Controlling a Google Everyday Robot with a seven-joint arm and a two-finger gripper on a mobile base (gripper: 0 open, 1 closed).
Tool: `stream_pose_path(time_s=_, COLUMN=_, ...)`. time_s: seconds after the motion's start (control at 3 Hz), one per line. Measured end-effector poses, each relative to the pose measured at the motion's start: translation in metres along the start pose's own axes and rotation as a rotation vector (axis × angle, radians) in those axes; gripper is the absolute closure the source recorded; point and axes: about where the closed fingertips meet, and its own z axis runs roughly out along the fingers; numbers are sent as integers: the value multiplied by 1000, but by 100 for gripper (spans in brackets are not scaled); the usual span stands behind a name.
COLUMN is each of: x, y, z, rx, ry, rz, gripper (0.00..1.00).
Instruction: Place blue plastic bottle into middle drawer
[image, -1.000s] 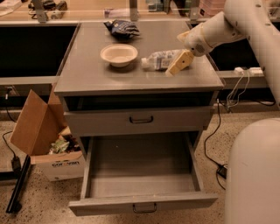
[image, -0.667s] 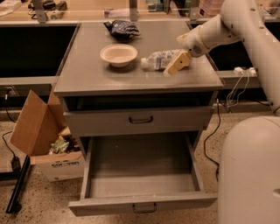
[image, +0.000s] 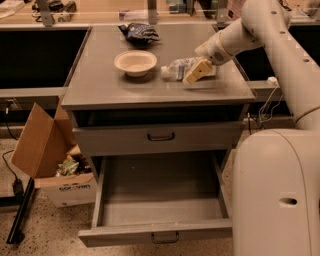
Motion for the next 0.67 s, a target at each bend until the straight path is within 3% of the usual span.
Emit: stream_pose_path(time_s=0.67, x=-8, y=-1, z=10, rx=2, ry=71, rz=-54, gripper=65)
